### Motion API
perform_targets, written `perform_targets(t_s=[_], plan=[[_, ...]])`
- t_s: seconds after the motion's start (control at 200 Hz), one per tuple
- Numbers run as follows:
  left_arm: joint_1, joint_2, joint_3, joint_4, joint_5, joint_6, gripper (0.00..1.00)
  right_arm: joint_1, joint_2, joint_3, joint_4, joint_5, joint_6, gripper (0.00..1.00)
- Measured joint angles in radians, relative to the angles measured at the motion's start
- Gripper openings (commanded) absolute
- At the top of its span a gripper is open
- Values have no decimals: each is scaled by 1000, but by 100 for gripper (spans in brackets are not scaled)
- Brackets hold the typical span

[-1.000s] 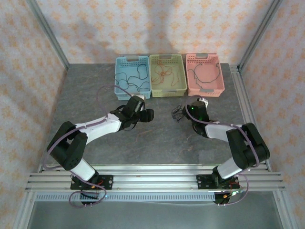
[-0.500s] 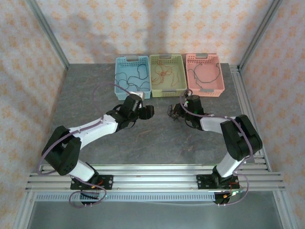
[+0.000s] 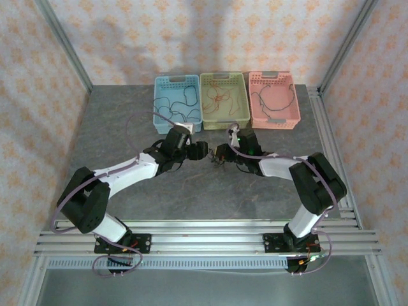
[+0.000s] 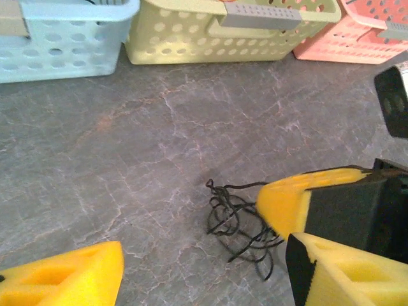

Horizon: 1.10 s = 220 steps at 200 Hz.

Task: Untangle the cables

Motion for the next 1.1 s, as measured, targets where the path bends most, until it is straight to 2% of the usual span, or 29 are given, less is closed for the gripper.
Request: perform_targets(t_s=[0.415,0.861,1.101], plan=[[-20,143,39,-2,54,4,64,4,16,24,-42,65,-15,0],[-21,188,48,11,50,-2,44,4,18,26,-48,53,-15,0],[-21,230,61,60,92,-5,41,4,18,26,-47,29,-14,0]])
